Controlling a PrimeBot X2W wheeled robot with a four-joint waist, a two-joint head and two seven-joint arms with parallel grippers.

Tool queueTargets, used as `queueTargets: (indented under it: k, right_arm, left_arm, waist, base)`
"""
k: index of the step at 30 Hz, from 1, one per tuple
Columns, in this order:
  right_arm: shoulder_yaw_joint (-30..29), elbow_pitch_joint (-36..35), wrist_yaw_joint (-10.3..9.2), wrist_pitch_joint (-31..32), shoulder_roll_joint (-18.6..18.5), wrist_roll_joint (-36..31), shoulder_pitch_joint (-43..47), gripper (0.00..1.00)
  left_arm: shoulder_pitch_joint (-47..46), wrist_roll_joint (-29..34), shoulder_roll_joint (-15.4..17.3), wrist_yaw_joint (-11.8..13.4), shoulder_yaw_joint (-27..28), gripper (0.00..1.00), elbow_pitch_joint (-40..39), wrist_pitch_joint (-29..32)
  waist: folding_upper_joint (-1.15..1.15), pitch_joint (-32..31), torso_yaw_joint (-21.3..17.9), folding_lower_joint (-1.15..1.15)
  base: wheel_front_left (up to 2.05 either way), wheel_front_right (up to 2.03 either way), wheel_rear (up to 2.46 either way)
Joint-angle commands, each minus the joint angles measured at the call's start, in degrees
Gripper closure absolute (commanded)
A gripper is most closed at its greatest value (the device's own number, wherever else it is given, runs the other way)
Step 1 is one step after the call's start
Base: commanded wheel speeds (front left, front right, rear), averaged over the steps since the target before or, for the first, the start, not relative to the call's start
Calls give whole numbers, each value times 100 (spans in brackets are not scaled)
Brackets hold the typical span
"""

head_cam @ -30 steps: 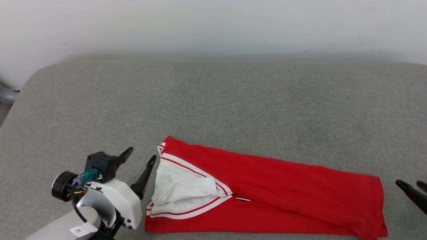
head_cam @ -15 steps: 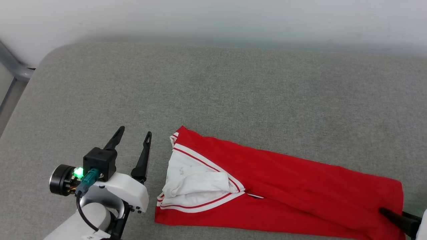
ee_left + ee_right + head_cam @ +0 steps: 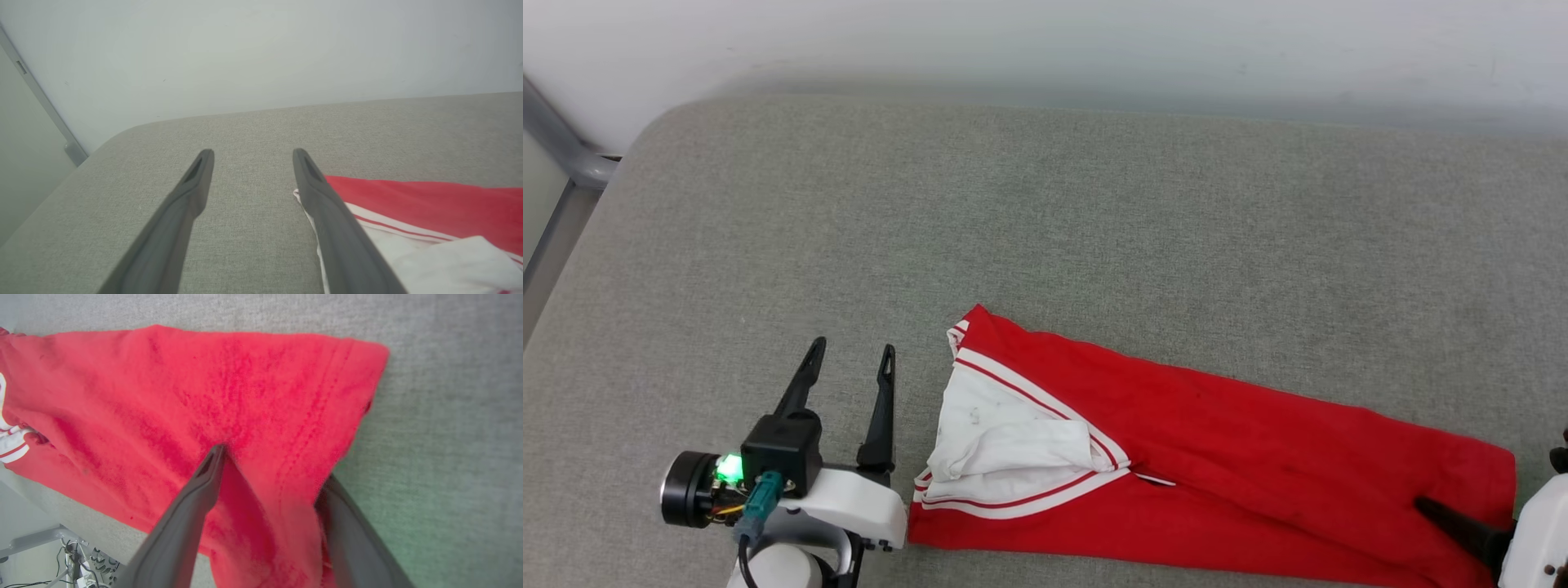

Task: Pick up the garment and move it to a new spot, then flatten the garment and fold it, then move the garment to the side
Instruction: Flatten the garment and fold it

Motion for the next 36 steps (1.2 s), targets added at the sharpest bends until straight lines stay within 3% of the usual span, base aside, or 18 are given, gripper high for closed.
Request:
queueTargets:
  k: [1,2,9,23,31,36]
  right_arm:
    - [201,60,15,-26,204,27,-15,94]
    - [235,79,15,-70,198,34,-53,100]
    - [331,247,6,-466,-3,175,-204,100]
    - [-92,573,6,-466,-1045,416,44,100]
    - [44,-581,7,-42,-777,521,47,100]
    - [466,-1522,7,272,-502,77,-316,100]
  left_arm:
    - [86,86,-86,-52,100,0,-9,-25]
    - [147,161,-169,-114,206,0,3,-25]
    - [528,782,-690,-429,864,0,-10,-25]
    - [1059,1473,-1171,-1064,1690,0,101,-26]
    - [1085,1703,-1384,-1352,1925,0,165,-26]
    - [1025,1829,-1520,-1461,1997,0,150,-26]
  waist:
    - [0,-6,0,0]
    - [0,-15,-3,0]
    - [0,-186,-46,0]
    - [0,-557,-111,0]
    - [0,-585,-100,0]
    - [0,-479,-67,0]
  base:
    - [0,0,0]
    - [0,0,0]
    - [0,0,0]
    - [0,0,0]
    - [0,0,0]
    - [0,0,0]
